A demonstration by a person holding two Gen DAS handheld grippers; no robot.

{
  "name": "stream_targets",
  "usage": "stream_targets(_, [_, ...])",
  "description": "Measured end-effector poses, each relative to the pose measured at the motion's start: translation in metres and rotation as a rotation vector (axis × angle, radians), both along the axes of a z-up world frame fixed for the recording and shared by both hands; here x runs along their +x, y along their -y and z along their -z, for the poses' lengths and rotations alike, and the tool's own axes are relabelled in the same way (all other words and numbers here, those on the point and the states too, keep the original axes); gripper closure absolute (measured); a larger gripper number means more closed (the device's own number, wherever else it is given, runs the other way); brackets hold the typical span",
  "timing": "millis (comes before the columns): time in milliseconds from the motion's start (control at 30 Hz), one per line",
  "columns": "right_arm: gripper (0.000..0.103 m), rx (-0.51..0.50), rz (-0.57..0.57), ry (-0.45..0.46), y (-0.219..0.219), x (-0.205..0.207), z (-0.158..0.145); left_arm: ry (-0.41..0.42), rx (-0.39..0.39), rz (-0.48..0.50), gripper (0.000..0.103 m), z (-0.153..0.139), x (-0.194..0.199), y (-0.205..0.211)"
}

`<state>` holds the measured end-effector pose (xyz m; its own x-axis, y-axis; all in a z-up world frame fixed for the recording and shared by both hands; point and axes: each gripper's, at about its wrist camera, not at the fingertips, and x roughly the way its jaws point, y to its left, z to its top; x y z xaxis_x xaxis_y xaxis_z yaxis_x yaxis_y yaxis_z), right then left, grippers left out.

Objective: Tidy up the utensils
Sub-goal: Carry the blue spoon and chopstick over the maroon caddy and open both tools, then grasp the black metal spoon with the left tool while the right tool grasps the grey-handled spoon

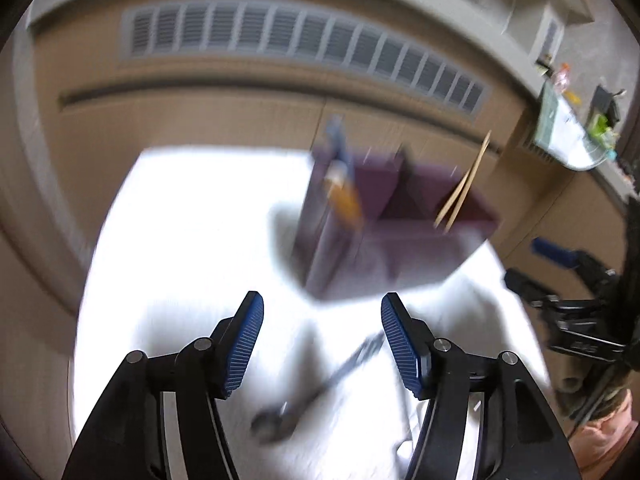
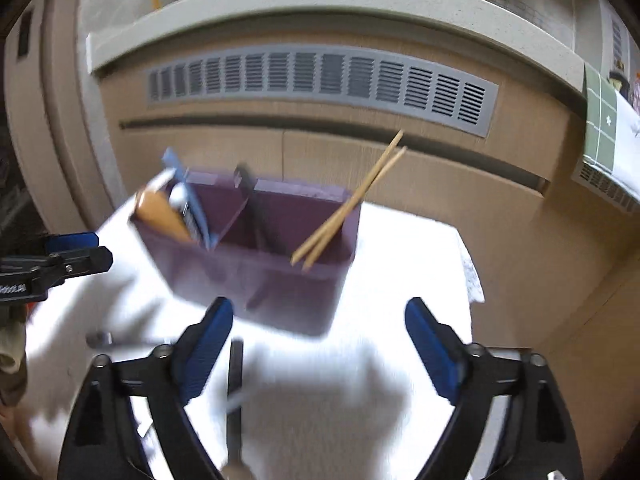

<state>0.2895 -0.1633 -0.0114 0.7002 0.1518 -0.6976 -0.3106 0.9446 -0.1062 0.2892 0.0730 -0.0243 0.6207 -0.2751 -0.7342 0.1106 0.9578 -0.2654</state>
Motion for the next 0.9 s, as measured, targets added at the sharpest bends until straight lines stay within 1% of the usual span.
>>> stream_targets(100, [0.013, -0.049, -0.007, -0.02, -0.009, -0.021, 0.013, -0.064, 0.004, -0.019, 0.041, 0.027, -0.015, -0.007])
stream_targets(200, [0.01, -0.073, 0.008, -0.039, -0.009, -0.038, 0.024, -0.092, 0.018, -0.032, 0.041, 0.044, -0.026, -0.011])
stream_targets(267, [0.005, -0.069, 0.027, -0.048, -0.006, -0.046, 0.029, -0.111, 0.025, -0.041, 0.041, 0.053, -0.03, -0.013])
stream_targets(300, [0.004, -0.062, 0.033, -0.052, -0.005, -0.05, 0.03, -0.117, 0.024, -0.043, 0.041, 0.056, -0.032, -0.013])
stream_targets(333, [0.004, -0.058, 0.04, -0.058, -0.002, -0.053, 0.032, -0.114, 0.022, -0.042, 0.041, 0.057, -0.034, -0.012])
stream_targets(367, [0.004, -0.057, 0.044, -0.062, -0.002, -0.055, 0.034, -0.103, 0.027, -0.038, 0.038, 0.057, -0.038, -0.01])
stream_targets(467, [0.004, -0.036, 0.047, -0.096, 0.004, -0.06, 0.039, -0.106, -0.004, 0.0, 0.032, 0.057, -0.048, -0.005])
stream_targets(500, [0.004, -0.032, 0.047, -0.107, 0.006, -0.06, 0.041, -0.105, -0.004, 0.017, 0.03, 0.057, -0.053, 0.0])
stream_targets(567, [0.004, -0.022, 0.049, -0.121, 0.007, -0.061, 0.044, -0.101, 0.003, 0.039, 0.028, 0.057, -0.06, 0.01])
stream_targets(633, [0.004, -0.002, 0.048, -0.138, 0.007, -0.062, 0.046, -0.104, 0.002, 0.082, 0.028, 0.056, -0.069, 0.023])
stream_targets(733, [0.004, 0.033, 0.037, -0.166, 0.006, -0.06, 0.048, -0.103, 0.024, 0.135, 0.027, 0.054, -0.087, 0.037])
stream_targets(767, [0.004, 0.039, 0.036, -0.171, 0.004, -0.06, 0.049, -0.101, 0.049, 0.145, 0.027, 0.053, -0.095, 0.04])
stream_targets(833, [0.007, 0.053, 0.032, -0.19, 0.0, -0.056, 0.052, -0.091, 0.087, 0.142, 0.027, 0.051, -0.103, 0.043])
stream_targets(867, [0.016, 0.055, 0.027, -0.2, -0.002, -0.054, 0.054, -0.084, 0.115, 0.134, 0.027, 0.049, -0.109, 0.043])
stream_targets(900, [0.03, 0.056, 0.014, -0.225, -0.006, -0.051, 0.057, -0.081, 0.128, 0.126, 0.027, 0.048, -0.112, 0.041])
